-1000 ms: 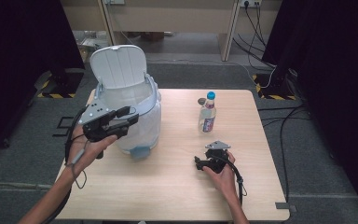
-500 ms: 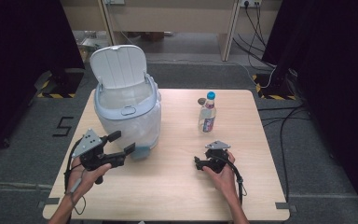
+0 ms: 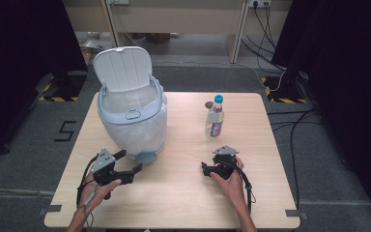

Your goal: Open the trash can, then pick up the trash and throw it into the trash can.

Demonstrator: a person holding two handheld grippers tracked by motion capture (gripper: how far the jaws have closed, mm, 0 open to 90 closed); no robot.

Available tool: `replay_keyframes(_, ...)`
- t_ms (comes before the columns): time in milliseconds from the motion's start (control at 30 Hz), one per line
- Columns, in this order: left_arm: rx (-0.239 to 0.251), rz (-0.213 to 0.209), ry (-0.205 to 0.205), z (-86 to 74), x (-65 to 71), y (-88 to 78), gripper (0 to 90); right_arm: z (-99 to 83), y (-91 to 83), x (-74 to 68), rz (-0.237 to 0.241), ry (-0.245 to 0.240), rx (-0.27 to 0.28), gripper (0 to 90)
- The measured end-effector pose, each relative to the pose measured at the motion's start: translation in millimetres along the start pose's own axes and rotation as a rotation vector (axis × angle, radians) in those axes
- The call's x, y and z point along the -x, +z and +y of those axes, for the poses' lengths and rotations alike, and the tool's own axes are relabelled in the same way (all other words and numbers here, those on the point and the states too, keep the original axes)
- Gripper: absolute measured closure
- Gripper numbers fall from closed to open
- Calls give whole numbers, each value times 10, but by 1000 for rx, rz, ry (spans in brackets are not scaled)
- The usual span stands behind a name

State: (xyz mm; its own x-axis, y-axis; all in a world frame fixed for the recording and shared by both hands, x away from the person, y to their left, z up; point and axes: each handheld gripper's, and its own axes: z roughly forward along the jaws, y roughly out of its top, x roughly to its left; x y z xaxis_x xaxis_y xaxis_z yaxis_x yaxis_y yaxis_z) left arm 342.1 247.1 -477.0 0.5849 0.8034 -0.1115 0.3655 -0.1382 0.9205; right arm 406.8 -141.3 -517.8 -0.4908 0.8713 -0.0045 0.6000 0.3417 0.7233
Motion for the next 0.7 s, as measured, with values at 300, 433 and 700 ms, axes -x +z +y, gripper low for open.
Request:
replay_keyframes(300, -156, 83, -5, -293, -219, 113, 164, 0, 0, -1, 0, 1, 0, 151)
replay_keyframes(433, -259, 113, -2, -405, -246, 151, 179, 0, 0, -1, 0, 1, 0, 151)
replay_keyframes(700, -329, 144, 16, -412, -226, 185, 156, 0, -2, 2, 1, 0, -1, 149)
